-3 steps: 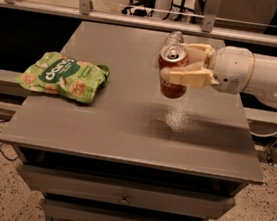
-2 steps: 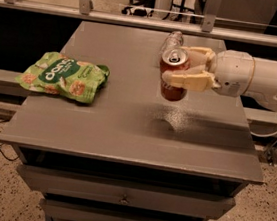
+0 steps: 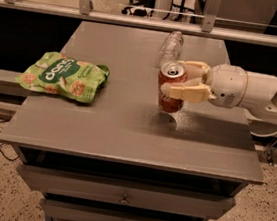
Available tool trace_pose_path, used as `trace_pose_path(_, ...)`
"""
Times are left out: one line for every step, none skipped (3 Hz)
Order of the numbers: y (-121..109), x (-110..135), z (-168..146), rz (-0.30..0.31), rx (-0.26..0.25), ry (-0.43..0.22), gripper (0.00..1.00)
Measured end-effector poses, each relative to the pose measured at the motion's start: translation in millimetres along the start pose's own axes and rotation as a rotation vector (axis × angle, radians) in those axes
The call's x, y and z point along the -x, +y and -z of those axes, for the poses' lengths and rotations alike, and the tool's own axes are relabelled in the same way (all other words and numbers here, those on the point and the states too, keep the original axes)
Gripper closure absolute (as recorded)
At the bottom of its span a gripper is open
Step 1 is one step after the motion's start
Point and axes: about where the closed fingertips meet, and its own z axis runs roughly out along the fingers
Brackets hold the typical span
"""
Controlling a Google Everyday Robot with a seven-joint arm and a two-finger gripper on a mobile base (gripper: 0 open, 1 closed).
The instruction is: Place coke can upright
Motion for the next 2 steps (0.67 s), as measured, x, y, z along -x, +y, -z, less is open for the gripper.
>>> trace_pose_path(0.0, -11.5, -0.8, -0.035, 0.008, 0.001, 0.74)
trace_pose_path(1.5, -22.2, -1.4, -0.062, 0.012, 0.005, 0.49)
